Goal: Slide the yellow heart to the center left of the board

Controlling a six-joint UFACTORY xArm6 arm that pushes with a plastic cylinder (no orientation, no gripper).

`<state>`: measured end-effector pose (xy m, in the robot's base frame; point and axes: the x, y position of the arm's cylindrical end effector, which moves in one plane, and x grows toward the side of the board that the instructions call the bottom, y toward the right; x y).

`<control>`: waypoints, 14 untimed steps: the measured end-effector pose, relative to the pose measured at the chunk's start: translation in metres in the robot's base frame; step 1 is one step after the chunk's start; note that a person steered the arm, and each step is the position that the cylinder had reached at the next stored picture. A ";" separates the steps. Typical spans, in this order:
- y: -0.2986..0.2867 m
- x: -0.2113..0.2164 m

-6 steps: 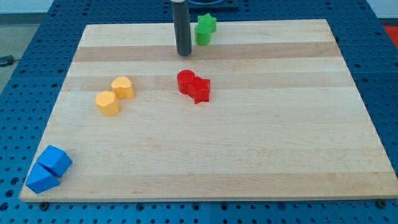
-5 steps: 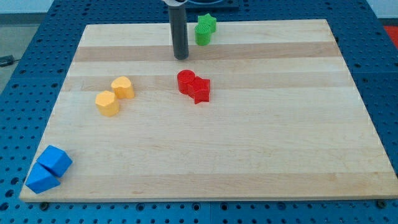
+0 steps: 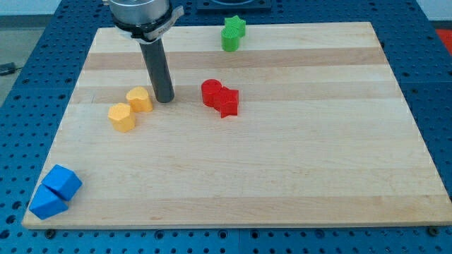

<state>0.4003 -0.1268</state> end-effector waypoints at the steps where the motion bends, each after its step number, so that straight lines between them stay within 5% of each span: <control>1: -0.016 0.002; 5: -0.052 0.039; 8: -0.088 -0.013; 14: -0.108 -0.007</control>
<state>0.3935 -0.2352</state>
